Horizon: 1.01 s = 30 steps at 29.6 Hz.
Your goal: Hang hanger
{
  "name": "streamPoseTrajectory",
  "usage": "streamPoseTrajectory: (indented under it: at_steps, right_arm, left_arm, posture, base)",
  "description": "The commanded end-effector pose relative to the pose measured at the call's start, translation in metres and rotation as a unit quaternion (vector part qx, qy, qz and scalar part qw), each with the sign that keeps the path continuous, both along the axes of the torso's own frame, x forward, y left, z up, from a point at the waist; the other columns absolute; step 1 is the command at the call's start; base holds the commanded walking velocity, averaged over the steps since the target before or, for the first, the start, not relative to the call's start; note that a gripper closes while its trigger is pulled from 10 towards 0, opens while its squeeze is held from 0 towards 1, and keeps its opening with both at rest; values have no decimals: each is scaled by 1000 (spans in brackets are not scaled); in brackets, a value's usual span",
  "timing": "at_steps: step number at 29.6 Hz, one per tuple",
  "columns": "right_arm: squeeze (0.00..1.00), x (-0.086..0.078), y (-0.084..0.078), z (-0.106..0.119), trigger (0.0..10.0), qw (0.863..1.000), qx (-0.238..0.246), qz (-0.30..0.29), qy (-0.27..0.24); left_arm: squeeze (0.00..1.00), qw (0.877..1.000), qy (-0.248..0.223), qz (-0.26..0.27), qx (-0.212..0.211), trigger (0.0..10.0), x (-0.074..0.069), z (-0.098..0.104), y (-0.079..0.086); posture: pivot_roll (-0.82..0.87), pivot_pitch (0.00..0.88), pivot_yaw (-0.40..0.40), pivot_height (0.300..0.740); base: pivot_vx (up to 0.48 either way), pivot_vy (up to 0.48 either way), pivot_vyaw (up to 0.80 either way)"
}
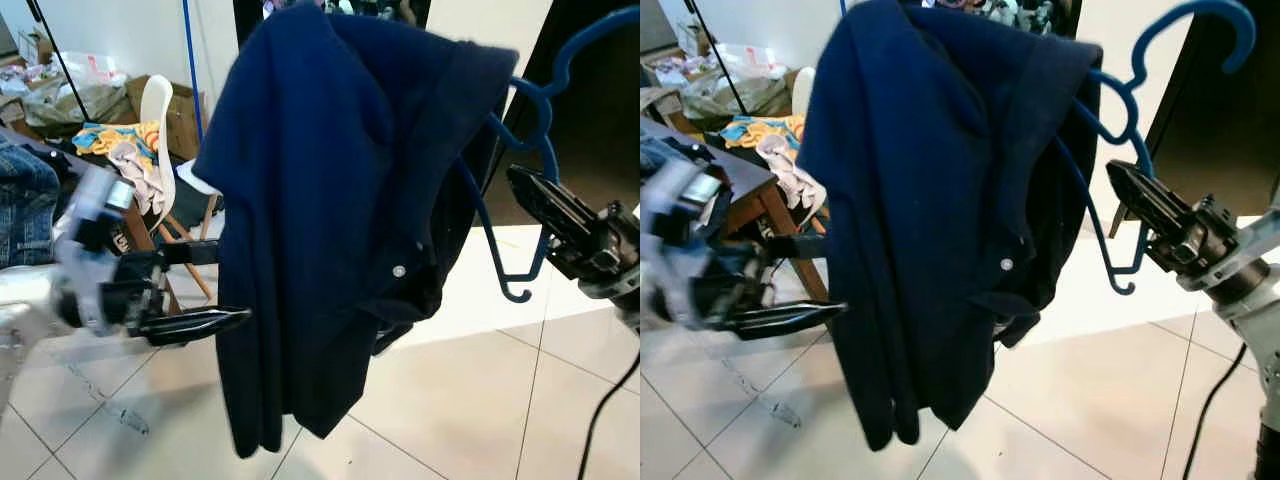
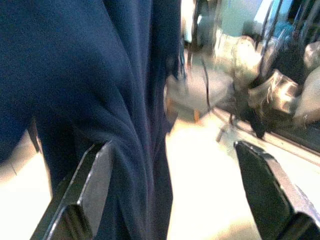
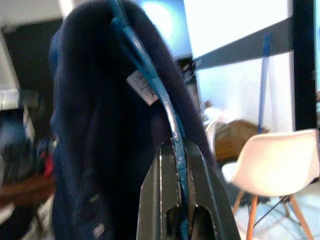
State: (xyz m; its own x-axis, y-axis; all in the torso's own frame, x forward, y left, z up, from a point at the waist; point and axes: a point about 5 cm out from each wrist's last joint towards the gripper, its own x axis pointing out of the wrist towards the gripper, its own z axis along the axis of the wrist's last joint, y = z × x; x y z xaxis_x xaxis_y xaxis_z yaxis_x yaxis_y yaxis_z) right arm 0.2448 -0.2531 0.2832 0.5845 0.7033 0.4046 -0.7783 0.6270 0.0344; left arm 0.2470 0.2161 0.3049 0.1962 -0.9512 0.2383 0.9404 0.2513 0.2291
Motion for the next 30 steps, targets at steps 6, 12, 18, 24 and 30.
streamPoseTrajectory:
  at_steps: [6, 12, 18, 24, 30]
  right_arm:
    - [0, -10, 3, 1, 10000, 999, -31, 37, -13]
    - [0, -19, 3, 6, 10000, 997, -34, 63, -23]
    - [0, -28, 6, 12, 10000, 994, -50, 95, -36]
    - [0, -29, 7, 16, 10000, 993, -49, 98, -42]
    - [0, -29, 7, 18, 10000, 993, -48, 95, -44]
  left_arm:
    - [1000, 980, -40, 18, -194, 10000, 4, 40, 21]
    - [1000, 962, -9, 57, -268, 10000, 16, 34, 36]
    - [0, 979, 39, 82, -184, 10000, 29, 6, 33]
    - [0, 987, 71, 56, -134, 10000, 28, -11, 27]
    - [0, 985, 87, 39, -142, 10000, 24, -20, 27]
  posture:
    - [18, 88, 8, 740]
    - [12, 92, 10, 740]
    - [10, 95, 14, 740]
    - [9, 98, 17, 740]
    - [10, 100, 15, 740]
  base:
    - [0, 0, 0]
    - [0, 0, 0]
    - [0, 0, 0]
    - [0, 0, 0]
    - [0, 0, 0]
